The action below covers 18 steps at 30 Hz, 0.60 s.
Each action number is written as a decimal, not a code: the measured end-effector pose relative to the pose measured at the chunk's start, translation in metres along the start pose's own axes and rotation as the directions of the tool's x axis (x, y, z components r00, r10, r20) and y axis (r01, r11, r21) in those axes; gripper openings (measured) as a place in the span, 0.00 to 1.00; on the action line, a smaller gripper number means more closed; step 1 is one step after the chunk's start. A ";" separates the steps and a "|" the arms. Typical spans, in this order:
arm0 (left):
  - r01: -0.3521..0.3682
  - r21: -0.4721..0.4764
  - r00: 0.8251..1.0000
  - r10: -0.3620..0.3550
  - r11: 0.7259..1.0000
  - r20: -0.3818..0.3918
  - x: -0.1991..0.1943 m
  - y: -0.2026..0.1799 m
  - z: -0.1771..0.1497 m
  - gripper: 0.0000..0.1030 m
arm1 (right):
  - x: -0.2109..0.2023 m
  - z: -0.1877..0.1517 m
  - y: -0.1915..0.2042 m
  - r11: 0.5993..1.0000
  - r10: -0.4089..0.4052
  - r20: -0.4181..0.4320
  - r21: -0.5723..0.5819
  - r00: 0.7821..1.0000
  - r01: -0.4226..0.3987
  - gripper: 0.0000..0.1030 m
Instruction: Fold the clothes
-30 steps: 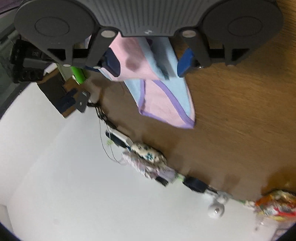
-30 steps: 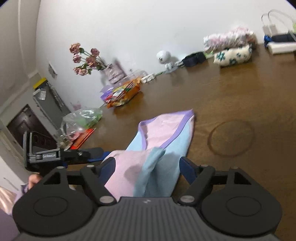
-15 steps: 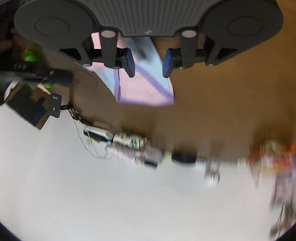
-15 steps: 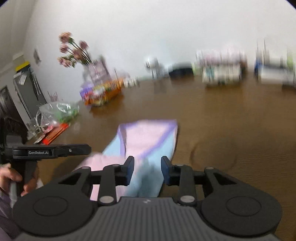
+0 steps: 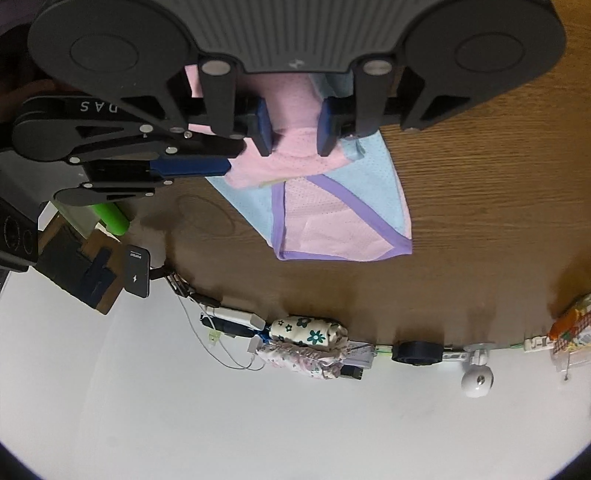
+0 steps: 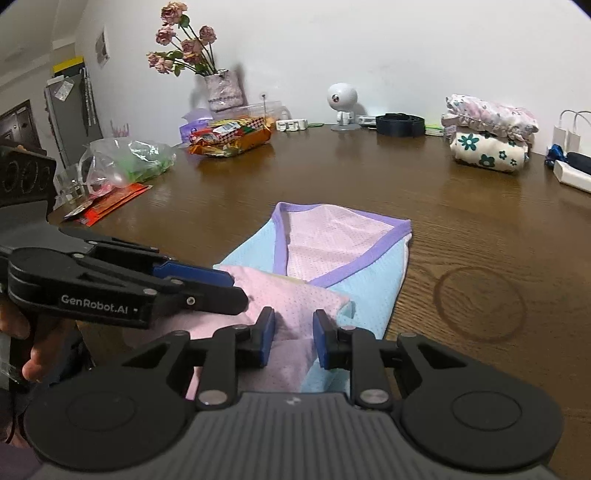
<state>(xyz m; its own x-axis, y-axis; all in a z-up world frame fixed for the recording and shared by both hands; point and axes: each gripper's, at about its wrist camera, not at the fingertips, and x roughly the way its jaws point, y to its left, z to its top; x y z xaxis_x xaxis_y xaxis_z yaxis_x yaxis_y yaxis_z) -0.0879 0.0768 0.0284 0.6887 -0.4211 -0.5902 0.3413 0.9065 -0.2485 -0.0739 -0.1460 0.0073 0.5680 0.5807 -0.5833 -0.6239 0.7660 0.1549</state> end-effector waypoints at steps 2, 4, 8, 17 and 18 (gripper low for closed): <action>0.016 -0.018 1.000 -0.016 1.000 -0.003 -0.002 0.003 -0.001 0.25 | -0.004 -0.002 0.001 1.000 -0.009 0.000 0.005 1.000 0.009 0.24; 0.033 -0.023 0.999 -0.033 0.999 -0.003 -0.006 0.004 -0.001 0.25 | -0.007 -0.001 -0.001 1.000 -0.005 -0.006 0.014 1.000 0.005 0.27; 0.044 -0.029 0.998 -0.042 0.999 0.039 -0.018 0.008 0.005 0.31 | -0.022 0.009 -0.002 1.000 0.017 0.031 0.023 0.999 -0.018 0.28; -0.013 -0.056 1.000 0.013 0.998 0.008 0.000 0.022 0.011 0.31 | 0.011 0.014 -0.017 0.996 -0.088 -0.004 0.024 0.996 0.088 0.28; -0.006 -0.054 1.000 0.007 0.999 0.024 -0.006 0.023 0.011 0.32 | 0.004 0.013 -0.020 0.996 -0.081 0.009 0.034 0.997 0.080 0.29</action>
<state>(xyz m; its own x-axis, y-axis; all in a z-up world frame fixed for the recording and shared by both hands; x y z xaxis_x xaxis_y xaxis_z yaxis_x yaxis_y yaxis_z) -0.0773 0.0994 0.0345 0.7061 -0.4151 -0.5737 0.3022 0.9093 -0.2860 -0.0525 -0.1550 0.0121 0.6211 0.5193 -0.5870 -0.5579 0.8190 0.1342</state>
